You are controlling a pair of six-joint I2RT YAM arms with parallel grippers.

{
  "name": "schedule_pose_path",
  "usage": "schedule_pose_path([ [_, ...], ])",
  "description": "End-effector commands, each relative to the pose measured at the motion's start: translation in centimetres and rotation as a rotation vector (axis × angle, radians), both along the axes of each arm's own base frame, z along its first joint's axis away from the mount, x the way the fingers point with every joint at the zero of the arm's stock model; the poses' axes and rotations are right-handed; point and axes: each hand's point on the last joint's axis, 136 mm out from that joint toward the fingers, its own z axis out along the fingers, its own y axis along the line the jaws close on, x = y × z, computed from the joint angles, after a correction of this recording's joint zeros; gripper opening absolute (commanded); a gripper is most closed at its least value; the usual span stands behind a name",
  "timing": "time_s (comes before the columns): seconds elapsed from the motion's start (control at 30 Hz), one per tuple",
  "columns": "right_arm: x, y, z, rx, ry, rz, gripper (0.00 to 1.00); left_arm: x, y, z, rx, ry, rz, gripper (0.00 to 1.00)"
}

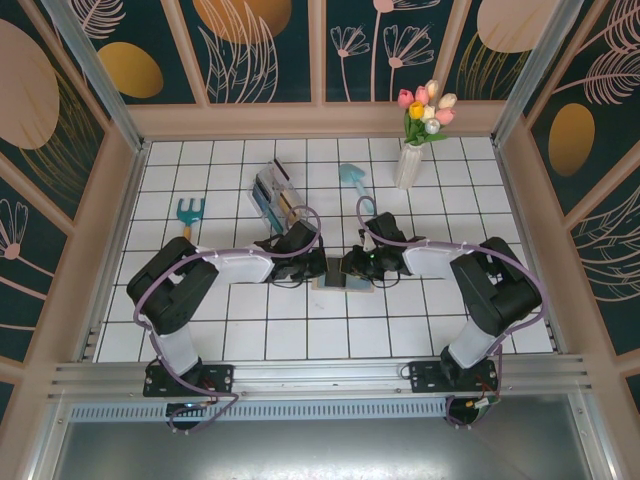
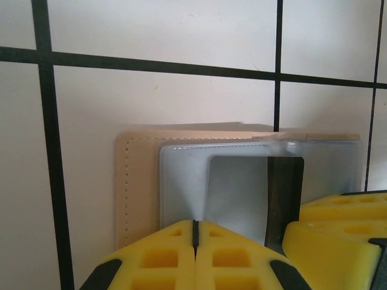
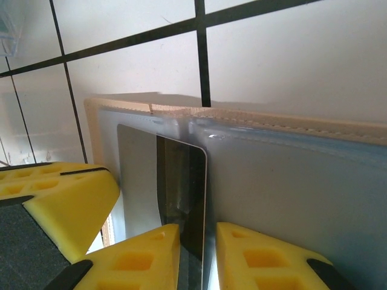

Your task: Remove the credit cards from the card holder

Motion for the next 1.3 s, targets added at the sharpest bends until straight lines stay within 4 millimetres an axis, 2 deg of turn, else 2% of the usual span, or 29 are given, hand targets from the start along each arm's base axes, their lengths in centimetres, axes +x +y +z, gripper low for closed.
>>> schedule_pose_path([
  [0.0,-1.2,-0.3,-1.6,0.006,0.058,0.005,0.25,-1.2,1.2,-2.1,0.060,0.043,-0.004,0.00],
  [0.07,-0.7,-0.7,-1.4,0.036,0.065,-0.018,0.25,-1.6,1.6,-2.5,0.068,0.053,0.001,0.00],
  [0.27,-0.7,-0.1,-0.7,0.121,0.068,-0.014,0.19,-2.2,2.5,-3.0,0.081,0.063,0.016,0.00],
  [0.67,-0.5,1.1,1.2,0.250,0.039,0.007,0.14,-2.2,2.4,-2.9,0.074,0.058,0.011,0.00],
  [1.0,-0.4,1.1,0.2,0.244,0.065,-0.011,0.19,-2.2,2.3,-2.7,0.065,0.058,0.014,0.00],
  [1.13,-0.3,0.7,-0.1,0.213,0.068,-0.027,0.12,-2.1,2.3,-2.5,0.063,0.052,0.016,0.00],
  [1.27,-0.4,-0.4,-0.2,0.140,0.075,-0.054,0.06,-2.0,2.1,-2.2,0.056,0.054,0.020,0.04],
])
